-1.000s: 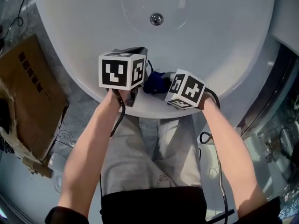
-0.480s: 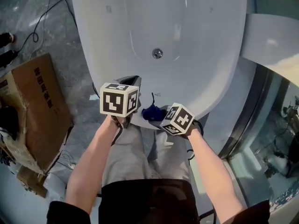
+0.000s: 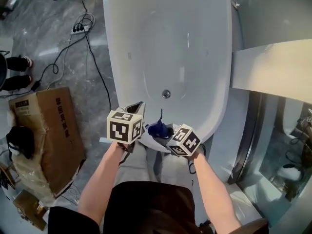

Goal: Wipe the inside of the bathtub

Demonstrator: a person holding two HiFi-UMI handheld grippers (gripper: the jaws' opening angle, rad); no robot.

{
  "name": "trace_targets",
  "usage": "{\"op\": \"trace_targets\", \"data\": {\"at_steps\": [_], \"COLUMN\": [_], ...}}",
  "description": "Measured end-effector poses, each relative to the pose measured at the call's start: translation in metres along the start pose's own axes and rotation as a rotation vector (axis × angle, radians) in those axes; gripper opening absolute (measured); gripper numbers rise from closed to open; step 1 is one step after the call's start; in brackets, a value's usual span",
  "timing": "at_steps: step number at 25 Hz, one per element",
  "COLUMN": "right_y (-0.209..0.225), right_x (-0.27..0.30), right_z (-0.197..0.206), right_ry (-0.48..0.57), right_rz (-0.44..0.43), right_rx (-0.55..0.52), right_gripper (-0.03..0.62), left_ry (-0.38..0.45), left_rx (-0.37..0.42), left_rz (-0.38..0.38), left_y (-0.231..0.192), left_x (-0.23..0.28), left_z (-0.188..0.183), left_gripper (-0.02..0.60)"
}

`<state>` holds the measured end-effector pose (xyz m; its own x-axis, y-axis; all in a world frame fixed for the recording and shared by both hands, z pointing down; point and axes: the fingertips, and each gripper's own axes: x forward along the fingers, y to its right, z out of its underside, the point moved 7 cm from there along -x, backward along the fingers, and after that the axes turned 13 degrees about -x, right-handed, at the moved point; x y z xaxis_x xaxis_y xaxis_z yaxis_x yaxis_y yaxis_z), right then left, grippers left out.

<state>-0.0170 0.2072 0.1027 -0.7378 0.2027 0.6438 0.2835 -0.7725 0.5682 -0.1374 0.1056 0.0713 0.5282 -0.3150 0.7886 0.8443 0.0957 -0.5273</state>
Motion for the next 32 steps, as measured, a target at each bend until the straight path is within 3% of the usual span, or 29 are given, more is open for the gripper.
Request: {"op": "trace_targets", "data": {"at_steps": [3,8,14,21,26,29,32], "right_y": [-0.013,-0.031,-0.047,-0.059,-0.071,-0.078,-0.095], "right_x": [-0.023,-0.058,-0.099,-0.174,-0.23,-0.268,-0.292], "right_z": [-0.03,-0.081,-0.124,-0.177,-0.209,-0.215,-0.232], "right_ry": [-0.016,0.071,0.211,0.473,0.671,0.706,0.763], "right_rz": [0.085,0.238,0.429,0.673,0.745,0.825,0.91], "right_rx": [-0.104,-0.208,-0.233,-0.263,-0.235,-0.232,-0.297], "right_gripper": [0.086,0.087,0.088,0.089,0.091,0.091,0.091], "left_ry": [0.055,0.157,0.257,0.434,0.523,0.589,0.688], "left_rx": [0.023,0.049,0.151,0.293,0.394,0.428,0.48], "left_rz": [0.021,0.022,0.065,0.123,0.159,0.179,0.193], "left_y": [0.012,0.024,0.053,0.097,0.138,0.169,0.188], "left_x": [-0.031,-0.082,-0.13,-0.171,-0.201,-0.218,-0.244], "left_z": [-0.012,-0.037,-0.067,-0.108,-0.137,-0.15,-0.162], "left_gripper": [0.002,0.003,0.003,0.003,0.003,0.003,0.003]}}
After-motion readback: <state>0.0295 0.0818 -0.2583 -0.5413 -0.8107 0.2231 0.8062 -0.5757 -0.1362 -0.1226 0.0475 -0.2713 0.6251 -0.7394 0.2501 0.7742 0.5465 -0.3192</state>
